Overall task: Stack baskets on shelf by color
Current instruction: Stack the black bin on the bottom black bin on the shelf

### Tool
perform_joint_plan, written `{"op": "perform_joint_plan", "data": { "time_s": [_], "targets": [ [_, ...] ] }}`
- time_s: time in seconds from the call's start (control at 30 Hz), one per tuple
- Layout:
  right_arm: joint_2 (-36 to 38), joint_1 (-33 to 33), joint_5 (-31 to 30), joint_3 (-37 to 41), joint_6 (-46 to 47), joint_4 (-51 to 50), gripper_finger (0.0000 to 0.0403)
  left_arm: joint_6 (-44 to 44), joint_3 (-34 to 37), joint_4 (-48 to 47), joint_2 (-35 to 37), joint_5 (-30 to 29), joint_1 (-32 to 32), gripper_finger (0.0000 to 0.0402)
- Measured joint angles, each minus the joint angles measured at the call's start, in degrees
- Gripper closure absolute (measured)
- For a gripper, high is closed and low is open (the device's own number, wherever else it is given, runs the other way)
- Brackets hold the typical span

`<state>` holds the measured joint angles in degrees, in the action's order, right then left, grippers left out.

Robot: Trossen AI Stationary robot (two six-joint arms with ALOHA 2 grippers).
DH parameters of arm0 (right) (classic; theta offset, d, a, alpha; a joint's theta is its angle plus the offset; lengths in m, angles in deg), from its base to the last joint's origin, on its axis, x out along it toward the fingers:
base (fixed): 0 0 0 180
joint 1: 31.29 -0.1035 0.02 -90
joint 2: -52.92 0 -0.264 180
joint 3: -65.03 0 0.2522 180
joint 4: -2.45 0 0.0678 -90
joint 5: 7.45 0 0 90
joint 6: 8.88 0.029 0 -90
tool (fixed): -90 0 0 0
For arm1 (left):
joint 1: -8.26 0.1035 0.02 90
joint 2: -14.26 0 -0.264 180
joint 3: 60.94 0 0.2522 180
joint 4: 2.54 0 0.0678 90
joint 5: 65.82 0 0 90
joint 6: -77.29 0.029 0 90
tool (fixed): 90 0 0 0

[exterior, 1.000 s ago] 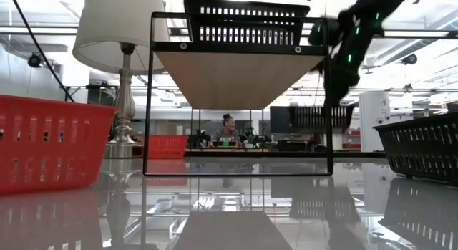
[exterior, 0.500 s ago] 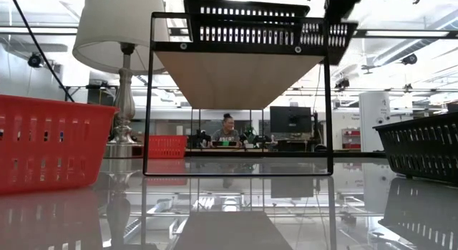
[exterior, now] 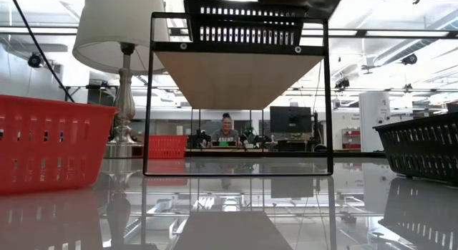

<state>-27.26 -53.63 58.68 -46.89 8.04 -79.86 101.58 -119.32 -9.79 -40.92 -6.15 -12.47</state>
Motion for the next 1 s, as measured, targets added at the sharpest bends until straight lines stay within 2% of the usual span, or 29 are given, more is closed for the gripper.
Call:
{"op": "perform_joint_plan", "data": {
  "time_s": [0.2, 0.5, 0.73, 1.0],
  "targets": [
    [-11.16, -3.71, -2.02, -11.54, 0.12, -3.12, 0.0394, -0.24, 0.00, -0.08, 0.00, 0.02, -0.07, 0.0402],
    [-24.69, -3.69, -3.36, -27.33, 1.05, -12.40, 0.0394, -1.43, 0.04, -1.79, 0.00, 0.04, -0.44, 0.0402],
    [-28.40, -1.49, -2.69, -32.59, -1.79, -13.02, 0.0394, -1.45, 0.04, -2.88, 0.00, 0.04, -0.48, 0.0402],
    [-28.69, 2.10, 3.91, -32.19, -4.90, -12.97, 0.0394, -1.43, 0.04, -2.85, 0.00, 0.04, -0.48, 0.0402]
  ]
}}
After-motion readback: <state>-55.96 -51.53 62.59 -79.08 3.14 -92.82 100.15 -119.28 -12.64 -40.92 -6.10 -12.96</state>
